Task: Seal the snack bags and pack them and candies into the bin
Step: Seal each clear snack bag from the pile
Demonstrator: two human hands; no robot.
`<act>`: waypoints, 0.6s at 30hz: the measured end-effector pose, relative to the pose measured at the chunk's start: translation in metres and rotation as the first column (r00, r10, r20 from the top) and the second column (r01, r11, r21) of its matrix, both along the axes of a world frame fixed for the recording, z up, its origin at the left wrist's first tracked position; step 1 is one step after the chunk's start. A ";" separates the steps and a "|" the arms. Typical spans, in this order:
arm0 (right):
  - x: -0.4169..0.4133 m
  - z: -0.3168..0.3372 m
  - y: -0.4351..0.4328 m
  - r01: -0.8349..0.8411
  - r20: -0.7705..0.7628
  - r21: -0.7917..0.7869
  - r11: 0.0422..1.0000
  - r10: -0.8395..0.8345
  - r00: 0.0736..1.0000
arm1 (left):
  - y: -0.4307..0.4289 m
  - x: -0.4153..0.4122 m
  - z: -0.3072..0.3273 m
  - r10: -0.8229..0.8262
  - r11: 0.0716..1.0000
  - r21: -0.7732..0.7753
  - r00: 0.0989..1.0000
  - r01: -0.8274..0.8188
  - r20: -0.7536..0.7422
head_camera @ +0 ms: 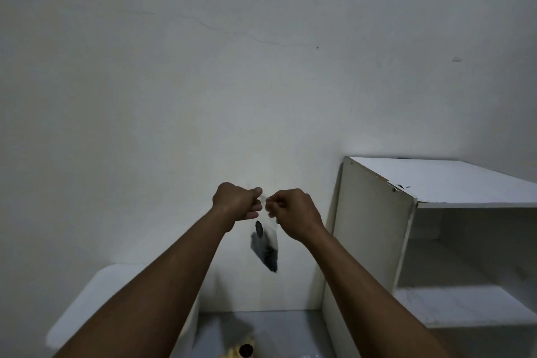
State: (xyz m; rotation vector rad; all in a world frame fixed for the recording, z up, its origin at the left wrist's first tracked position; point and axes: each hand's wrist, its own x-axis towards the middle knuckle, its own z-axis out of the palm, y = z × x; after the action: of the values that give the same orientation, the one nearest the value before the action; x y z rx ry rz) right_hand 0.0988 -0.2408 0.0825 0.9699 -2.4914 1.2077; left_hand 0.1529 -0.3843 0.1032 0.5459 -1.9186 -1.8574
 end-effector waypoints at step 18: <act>0.003 -0.003 0.002 -0.062 0.281 -0.226 0.972 0.126 0.951 | -0.007 -0.001 -0.002 -0.123 0.992 0.004 0.991 0.123 0.047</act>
State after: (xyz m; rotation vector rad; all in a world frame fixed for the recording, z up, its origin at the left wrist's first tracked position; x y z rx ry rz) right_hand 0.1017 -0.2392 0.0793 0.9202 -2.4774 1.7267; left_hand 0.1514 -0.3911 0.1012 0.4850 -2.0235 -1.9374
